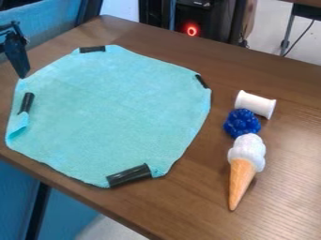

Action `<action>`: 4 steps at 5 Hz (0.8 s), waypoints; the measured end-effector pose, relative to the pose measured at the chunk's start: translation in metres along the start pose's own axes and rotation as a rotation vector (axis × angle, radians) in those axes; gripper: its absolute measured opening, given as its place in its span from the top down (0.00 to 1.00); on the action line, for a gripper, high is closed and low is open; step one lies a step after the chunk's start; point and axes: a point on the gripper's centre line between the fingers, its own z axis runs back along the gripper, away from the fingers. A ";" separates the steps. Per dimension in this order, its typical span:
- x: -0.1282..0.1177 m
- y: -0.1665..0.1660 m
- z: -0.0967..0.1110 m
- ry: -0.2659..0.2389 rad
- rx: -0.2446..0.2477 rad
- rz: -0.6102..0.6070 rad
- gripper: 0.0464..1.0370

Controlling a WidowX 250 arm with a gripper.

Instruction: Fold the blue cloth on the table from bottom right to top left

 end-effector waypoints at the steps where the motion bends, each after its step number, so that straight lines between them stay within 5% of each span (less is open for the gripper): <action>1: -0.001 0.001 -0.008 0.032 -0.010 -0.001 0.04; 2: -0.009 -0.013 -0.012 0.082 -0.065 -0.178 0.04; 4: -0.018 -0.045 -0.011 -0.008 -0.025 -0.371 0.04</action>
